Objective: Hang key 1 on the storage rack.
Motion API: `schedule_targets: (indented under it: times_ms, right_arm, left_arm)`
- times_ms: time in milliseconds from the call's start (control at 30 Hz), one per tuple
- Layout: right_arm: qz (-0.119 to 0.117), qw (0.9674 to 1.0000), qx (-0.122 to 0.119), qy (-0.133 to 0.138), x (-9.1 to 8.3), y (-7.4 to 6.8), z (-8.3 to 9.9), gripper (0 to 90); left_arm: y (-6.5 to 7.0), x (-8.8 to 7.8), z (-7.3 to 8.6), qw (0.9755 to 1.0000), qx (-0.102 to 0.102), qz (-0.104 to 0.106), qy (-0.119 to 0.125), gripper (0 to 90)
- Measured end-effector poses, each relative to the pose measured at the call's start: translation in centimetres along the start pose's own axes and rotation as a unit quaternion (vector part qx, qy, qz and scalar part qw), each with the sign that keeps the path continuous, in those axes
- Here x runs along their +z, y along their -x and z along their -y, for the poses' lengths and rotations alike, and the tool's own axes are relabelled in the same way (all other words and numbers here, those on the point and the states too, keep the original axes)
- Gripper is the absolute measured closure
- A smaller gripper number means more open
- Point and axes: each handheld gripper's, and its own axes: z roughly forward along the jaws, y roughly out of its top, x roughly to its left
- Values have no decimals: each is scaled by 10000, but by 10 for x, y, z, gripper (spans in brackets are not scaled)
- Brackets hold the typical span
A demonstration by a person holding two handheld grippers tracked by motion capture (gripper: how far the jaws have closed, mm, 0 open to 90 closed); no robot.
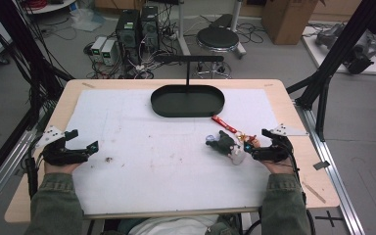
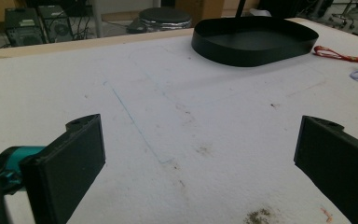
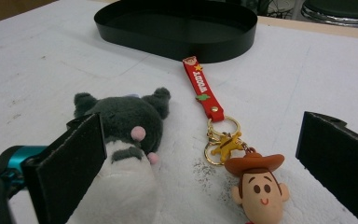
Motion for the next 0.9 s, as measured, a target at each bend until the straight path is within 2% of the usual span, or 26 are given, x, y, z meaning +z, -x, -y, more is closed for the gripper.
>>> schedule_targets:
  times_ms: [600,900]
  right_arm:
    - [24,10000,4,27,-1,1,0,5]
    - [3,10000,4,-47,2,0,1,5]
  left_arm:
    - [0,1,0,10000,5,3,-18,23]
    - [1,0,0,10000,5,12,7,23]
